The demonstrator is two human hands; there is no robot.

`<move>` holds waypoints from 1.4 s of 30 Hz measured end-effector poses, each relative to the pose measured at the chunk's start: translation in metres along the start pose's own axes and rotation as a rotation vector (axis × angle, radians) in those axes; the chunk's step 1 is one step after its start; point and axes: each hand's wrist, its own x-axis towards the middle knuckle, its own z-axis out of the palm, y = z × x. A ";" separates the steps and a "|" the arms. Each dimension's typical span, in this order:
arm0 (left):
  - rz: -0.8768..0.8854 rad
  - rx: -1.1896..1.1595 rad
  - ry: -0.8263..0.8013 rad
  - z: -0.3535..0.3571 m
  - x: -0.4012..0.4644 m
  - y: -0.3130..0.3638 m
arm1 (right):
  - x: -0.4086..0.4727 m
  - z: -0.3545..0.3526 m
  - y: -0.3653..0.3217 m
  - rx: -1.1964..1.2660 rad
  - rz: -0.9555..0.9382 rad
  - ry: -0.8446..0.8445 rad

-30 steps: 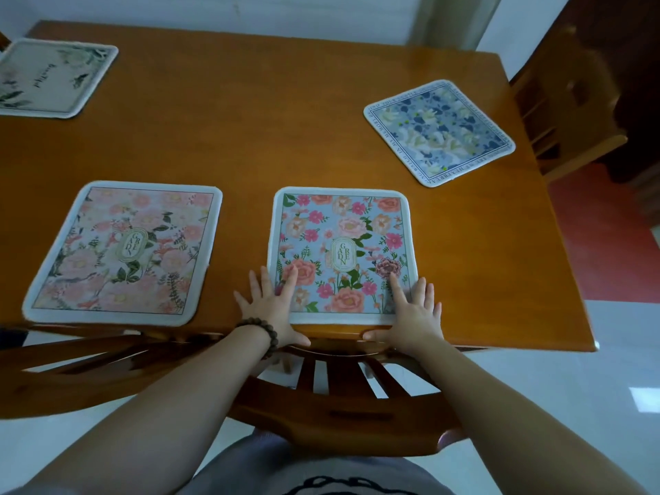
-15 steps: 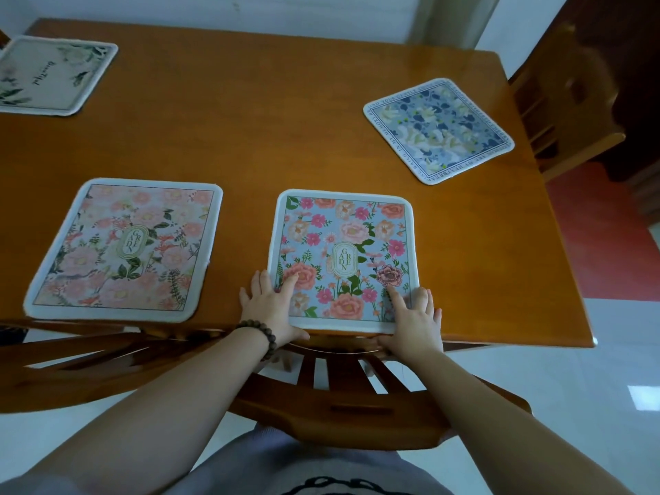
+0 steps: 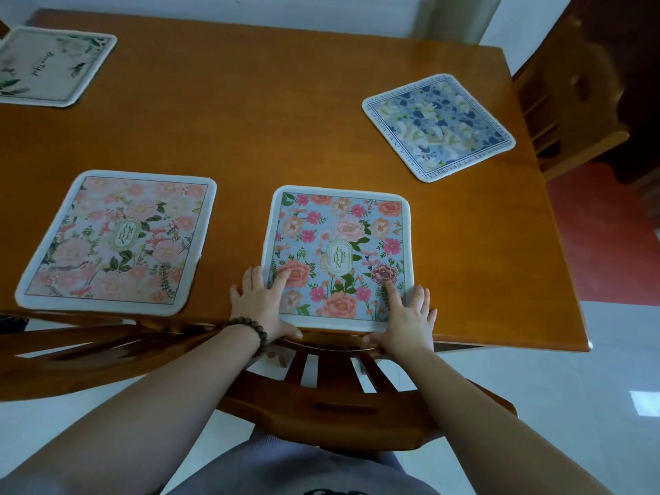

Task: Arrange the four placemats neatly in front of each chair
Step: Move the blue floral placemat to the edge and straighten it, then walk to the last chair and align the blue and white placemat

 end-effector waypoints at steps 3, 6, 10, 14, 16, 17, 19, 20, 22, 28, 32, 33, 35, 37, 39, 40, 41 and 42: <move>-0.012 -0.008 -0.025 0.000 0.002 0.001 | 0.000 0.001 -0.001 0.004 0.002 -0.011; -0.032 -0.020 -0.053 -0.001 0.002 0.003 | 0.001 0.001 0.000 0.003 -0.008 0.000; -0.043 -0.032 -0.139 -0.005 0.000 0.006 | 0.001 -0.002 -0.001 0.002 -0.007 -0.025; -0.051 -0.042 -0.226 -0.014 -0.005 0.011 | 0.000 -0.009 -0.001 0.047 0.004 -0.079; -0.048 -0.054 -0.230 -0.017 -0.011 0.017 | 0.001 -0.015 0.004 0.066 -0.010 -0.102; -0.042 -0.059 -0.214 -0.019 -0.013 0.020 | 0.002 -0.019 0.008 0.073 -0.023 -0.106; -0.024 -0.061 -0.144 -0.020 -0.020 0.028 | 0.003 -0.028 0.017 0.099 -0.036 -0.091; -0.014 -0.061 -0.100 -0.020 -0.023 0.033 | 0.003 -0.032 0.022 0.112 -0.035 -0.078; 0.003 -0.063 -0.018 -0.021 -0.031 0.042 | 0.001 -0.039 0.032 0.124 -0.034 -0.051; 0.080 -0.079 0.189 -0.028 -0.057 0.078 | -0.025 -0.060 0.067 0.087 -0.049 0.208; 0.135 -0.114 0.205 -0.030 -0.072 0.115 | -0.055 -0.075 0.096 0.090 -0.035 0.333; 0.152 -0.125 0.214 -0.031 -0.074 0.125 | -0.063 -0.079 0.104 0.095 -0.029 0.352; 0.207 -0.107 0.255 -0.035 -0.079 0.149 | -0.077 -0.087 0.123 0.111 -0.011 0.374; 0.275 -0.070 0.293 -0.039 -0.085 0.174 | -0.092 -0.094 0.144 0.117 0.001 0.392; 0.332 -0.039 0.309 -0.041 -0.091 0.198 | -0.104 -0.102 0.164 0.120 0.011 0.421; 0.351 -0.032 0.310 -0.041 -0.095 0.211 | -0.109 -0.105 0.174 0.125 0.018 0.437; 0.367 -0.031 0.307 -0.041 -0.097 0.223 | -0.113 -0.109 0.184 0.130 0.026 0.452; 0.381 -0.037 0.299 -0.042 -0.099 0.235 | -0.116 -0.112 0.195 0.135 0.035 0.463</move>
